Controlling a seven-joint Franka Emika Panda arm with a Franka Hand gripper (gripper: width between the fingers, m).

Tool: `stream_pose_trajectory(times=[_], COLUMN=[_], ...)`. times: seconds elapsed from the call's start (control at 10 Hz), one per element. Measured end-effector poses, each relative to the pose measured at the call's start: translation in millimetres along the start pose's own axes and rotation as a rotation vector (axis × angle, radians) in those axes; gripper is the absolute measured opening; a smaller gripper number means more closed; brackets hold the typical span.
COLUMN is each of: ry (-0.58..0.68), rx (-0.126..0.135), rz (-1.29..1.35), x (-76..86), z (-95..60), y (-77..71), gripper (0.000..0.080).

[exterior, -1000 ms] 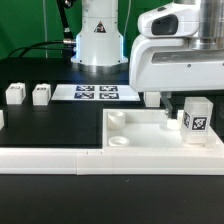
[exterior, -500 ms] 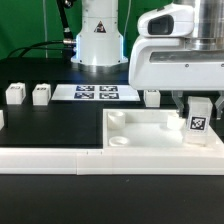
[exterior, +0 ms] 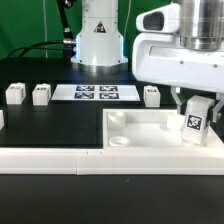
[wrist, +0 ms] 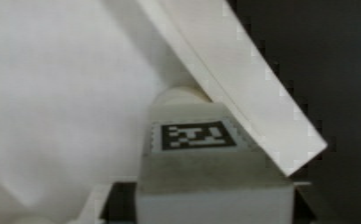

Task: Assemble square table

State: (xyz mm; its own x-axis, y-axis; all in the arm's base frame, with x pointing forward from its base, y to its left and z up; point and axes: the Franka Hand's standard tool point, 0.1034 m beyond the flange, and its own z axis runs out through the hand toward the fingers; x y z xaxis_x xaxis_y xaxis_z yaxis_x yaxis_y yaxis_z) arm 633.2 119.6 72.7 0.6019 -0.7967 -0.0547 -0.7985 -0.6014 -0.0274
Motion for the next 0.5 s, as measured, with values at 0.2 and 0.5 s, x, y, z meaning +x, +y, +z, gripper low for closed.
stream_pose_trajectory(times=[0.2, 0.5], ry=[-0.069, -0.073], rx=[0.033, 0.029], rz=[0.336, 0.478], x=[2.2, 0.5], z=[1.6, 1.7], y=[1.8, 0.9], gripper=[0.0293, 0.0293])
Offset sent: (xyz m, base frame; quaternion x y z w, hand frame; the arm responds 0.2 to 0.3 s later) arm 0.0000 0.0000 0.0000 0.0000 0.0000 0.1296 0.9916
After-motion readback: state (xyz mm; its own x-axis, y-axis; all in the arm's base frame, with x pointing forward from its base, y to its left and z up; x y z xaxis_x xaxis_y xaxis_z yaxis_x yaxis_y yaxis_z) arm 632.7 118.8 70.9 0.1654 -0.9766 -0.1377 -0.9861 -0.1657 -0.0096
